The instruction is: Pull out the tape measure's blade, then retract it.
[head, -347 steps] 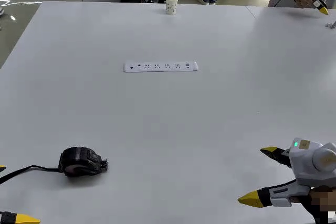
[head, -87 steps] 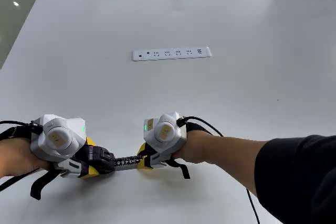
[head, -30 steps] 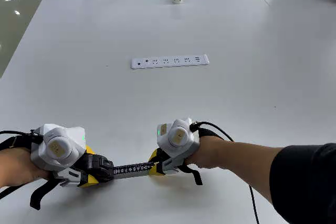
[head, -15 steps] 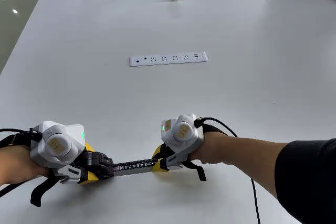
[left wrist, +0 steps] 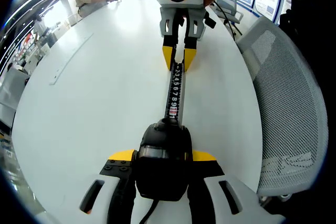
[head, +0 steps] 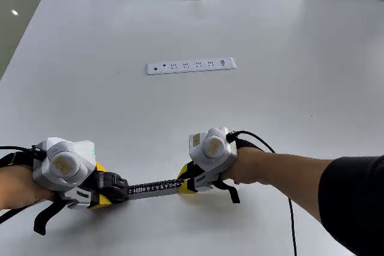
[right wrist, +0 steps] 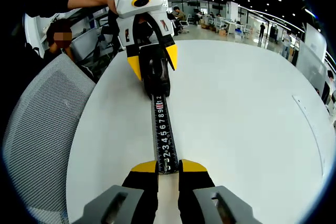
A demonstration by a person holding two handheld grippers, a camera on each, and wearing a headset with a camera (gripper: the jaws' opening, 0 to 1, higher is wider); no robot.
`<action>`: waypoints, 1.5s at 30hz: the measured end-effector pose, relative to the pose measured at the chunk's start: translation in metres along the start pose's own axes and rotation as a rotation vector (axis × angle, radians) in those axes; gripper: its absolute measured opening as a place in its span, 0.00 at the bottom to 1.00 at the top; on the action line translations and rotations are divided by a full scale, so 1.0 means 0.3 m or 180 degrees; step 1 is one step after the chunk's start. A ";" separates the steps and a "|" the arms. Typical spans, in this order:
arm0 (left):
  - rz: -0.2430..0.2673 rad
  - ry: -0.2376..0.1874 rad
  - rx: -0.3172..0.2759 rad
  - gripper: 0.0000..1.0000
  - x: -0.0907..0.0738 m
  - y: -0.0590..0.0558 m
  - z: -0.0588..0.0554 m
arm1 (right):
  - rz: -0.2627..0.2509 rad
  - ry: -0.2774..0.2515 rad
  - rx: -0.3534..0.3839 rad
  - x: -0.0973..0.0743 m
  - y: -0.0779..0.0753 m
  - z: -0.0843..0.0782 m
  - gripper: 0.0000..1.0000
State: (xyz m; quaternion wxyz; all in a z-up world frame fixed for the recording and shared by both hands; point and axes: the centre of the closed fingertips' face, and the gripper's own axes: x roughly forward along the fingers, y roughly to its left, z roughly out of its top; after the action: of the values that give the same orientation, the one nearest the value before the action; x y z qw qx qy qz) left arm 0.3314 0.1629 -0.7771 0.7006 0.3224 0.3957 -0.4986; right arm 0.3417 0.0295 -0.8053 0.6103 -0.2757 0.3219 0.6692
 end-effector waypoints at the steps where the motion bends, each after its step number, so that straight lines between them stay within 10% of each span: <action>1: 0.0001 0.0000 -0.0003 0.32 -0.001 -0.002 0.002 | 0.0000 0.0002 0.0002 -0.001 -0.001 -0.003 0.10; 45: 0.0018 -0.0001 -0.0017 0.32 -0.003 0.000 0.012 | -0.0026 0.0030 0.0089 -0.058 0.002 -0.067 0.10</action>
State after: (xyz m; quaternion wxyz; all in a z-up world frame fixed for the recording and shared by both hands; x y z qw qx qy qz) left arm 0.3321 0.1603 -0.7747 0.7030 0.3215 0.3961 -0.4956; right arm 0.3425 0.0031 -0.8049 0.6153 -0.2716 0.3329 0.6609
